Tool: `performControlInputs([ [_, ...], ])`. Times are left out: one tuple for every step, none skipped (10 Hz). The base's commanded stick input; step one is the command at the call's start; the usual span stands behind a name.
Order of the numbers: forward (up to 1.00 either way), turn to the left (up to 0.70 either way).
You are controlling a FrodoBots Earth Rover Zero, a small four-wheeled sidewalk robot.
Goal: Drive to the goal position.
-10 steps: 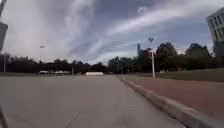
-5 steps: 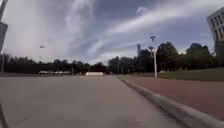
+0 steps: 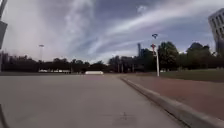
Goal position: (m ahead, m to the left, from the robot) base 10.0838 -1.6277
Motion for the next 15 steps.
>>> performControlInputs([
  [1.0,0.0],
  [1.0,0.0],
  [1.0,0.0],
  [1.0,0.0],
  [1.0,0.0],
  [1.0,0.0],
  [1.0,0.0],
  [1.0,0.0],
  [1.0,0.0],
  [1.0,-0.34],
  [1.0,-0.11],
  [1.0,0.0],
  [1.0,0.0],
  [1.0,0.0],
  [1.0,0.0],
])
